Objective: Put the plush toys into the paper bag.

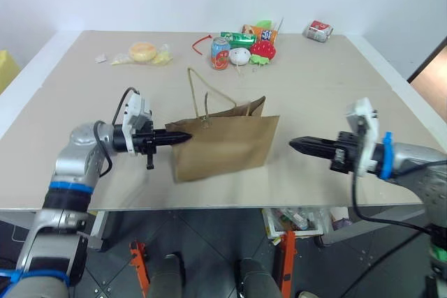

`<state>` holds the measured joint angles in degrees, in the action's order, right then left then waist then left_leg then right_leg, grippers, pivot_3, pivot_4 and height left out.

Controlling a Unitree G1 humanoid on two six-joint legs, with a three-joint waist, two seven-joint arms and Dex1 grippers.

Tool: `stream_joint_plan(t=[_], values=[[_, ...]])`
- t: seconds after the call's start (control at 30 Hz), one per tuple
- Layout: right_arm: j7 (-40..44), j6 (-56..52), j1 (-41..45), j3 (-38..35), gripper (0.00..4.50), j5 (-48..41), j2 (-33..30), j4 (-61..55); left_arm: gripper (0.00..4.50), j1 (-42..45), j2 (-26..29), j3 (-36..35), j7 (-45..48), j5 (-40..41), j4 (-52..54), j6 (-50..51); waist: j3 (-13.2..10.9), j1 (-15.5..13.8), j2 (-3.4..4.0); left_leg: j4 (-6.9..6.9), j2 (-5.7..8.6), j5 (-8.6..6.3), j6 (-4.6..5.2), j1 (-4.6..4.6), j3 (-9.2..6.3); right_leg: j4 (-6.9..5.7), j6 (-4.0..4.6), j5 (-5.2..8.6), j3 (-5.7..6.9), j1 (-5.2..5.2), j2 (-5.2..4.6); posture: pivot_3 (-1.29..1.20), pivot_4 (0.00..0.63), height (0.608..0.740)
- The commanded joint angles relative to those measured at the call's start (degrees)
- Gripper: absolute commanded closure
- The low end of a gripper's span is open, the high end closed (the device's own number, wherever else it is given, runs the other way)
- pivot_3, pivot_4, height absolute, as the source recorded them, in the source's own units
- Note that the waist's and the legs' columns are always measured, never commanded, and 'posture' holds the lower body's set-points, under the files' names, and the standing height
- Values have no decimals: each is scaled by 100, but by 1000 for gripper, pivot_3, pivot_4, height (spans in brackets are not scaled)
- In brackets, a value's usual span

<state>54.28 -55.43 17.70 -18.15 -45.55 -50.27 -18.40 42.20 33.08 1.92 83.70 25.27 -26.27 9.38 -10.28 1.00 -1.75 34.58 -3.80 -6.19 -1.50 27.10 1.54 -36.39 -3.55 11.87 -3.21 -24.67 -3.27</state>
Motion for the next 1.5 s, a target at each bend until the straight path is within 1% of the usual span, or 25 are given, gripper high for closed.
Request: stream_joint_plan(t=[0.03,0.1,0.23,0.37,0.47,0.5,0.53,0.6,0.67,0.7,0.73,0.77,0.8,0.93,1.13,1.2,1.3,1.43,1.5], values=[[160,-144,-377,-468,4500,-450,-222,-533,4489,672,-44,160,747,-390,-1094,-830,0,27,0,0,0,0,0,-4,1,0,0,0,-2,3,-1,0,150,740],[124,-194,-575,-520,4500,-485,-262,-671,4489,928,-44,345,864,-499,-1491,-1169,-2,25,-4,1,0,0,0,-4,-1,0,-4,2,0,9,0,0,150,740],[-126,-295,-758,-533,4500,-736,-148,-982,4489,1189,-84,693,880,-459,-1958,-1553,-2,21,-3,0,0,0,0,-4,-3,-1,-4,2,0,7,0,0,150,740],[-439,-329,-823,-441,4500,-884,3,-1156,4489,1463,-245,603,880,-493,-2522,-1913,-2,20,-3,0,-1,0,0,-4,-5,-1,-6,3,1,9,1,0,150,740],[-518,-323,-694,-333,4500,-903,12,-1076,4489,1685,-399,329,838,-542,-2816,-2101,-2,20,-3,1,0,0,1,-4,-6,-1,-6,3,2,14,0,0,150,740],[-518,-318,-649,-308,4500,-909,5,-1043,4073,1710,-414,293,830,-548,-2845,-2094,-2,19,-3,3,0,0,1,-5,-6,-1,-6,3,2,17,0,0,150,740],[-515,-309,-621,-288,4500,-907,-4,-1019,3762,1706,-395,323,846,-519,-2829,-1994,-2,20,-3,4,0,0,1,-5,-6,-1,-6,3,2,19,-1,0,150,740],[-495,-288,-595,-255,4500,-898,-29,-973,3310,1665,-359,330,874,-435,-2744,-1837,-2,17,-4,9,0,0,1,-5,-6,-1,-6,3,2,24,-1,0,150,740],[-480,-273,-582,-228,4500,-901,-64,-934,2494,1683,-385,177,872,-403,-2759,-1824,-2,17,-4,9,0,1,1,-4,-6,-1,-6,2,2,24,-1,0,150,740],[-473,-268,-559,-213,4500,-902,-78,-906,2181,1699,-394,99,853,-406,-2764,-1828,-2,19,-4,10,0,1,1,-5,-6,-1,-6,2,2,24,-1,0,150,740],[-462,-270,-522,-202,4500,-906,-93,-866,2083,1695,-396,37,809,-406,-2735,-1859,-2,19,-4,9,0,1,2,-5,-6,-1,-6,2,2,23,-1,0,150,740],[-450,-273,-481,-189,4500,-906,-104,-826,1547,1677,-399,-8,758,-408,-2698,-1963,-2,19,-4,9,0,1,3,-5,-6,-1,-6,2,2,23,0,0,150,740],[-435,-272,-431,-169,4500,-894,-115,-774,1367,1657,-348,18,736,-434,-2640,-1823,-2,19,-4,8,0,2,3,-5,-6,-1,-9,4,3,23,0,0,150,740],[-351,-237,-293,-106,4500,-858,-147,-571,1367,1557,-253,-133,668,-399,-2245,-1404,-2,19,-4,8,0,2,3,-4,-7,-1,-14,7,2,24,0,0,150,740],[-329,-232,-57,-179,4500,-918,-114,-161,1367,1399,-80,-545,208,313,-938,264,-2,22,-4,8,0,2,3,-4,-7,-1,-13,6,2,24,1,0,150,740],[-307,-186,56,-207,4500,-881,-117,78,1367,1285,15,-770,-124,672,-347,1021,-3,25,-4,8,0,2,3,-4,-7,-2,-13,7,2,25,0,0,150,740],[-236,-8,255,-175,4500,-658,-171,546,1367,1084,158,-1279,-902,1225,478,2020,-3,27,-3,8,-1,2,4,-6,-8,-3,-14,7,3,25,1,0,150,740],[-82,328,275,-78,4500,-256,-353,963,1367,430,541,-1730,-1659,1467,1414,2855,-3,37,-3,8,-1,3,5,-7,-9,-6,-18,7,2,24,3,0,150,740],[19,486,309,-92,4500,-113,-410,1203,1367,-224,729,-2139,-2132,1677,2090,3318,-3,47,-2,4,-1,3,5,-18,-6,-10,-19,8,-1,26,2,0,150,740]])
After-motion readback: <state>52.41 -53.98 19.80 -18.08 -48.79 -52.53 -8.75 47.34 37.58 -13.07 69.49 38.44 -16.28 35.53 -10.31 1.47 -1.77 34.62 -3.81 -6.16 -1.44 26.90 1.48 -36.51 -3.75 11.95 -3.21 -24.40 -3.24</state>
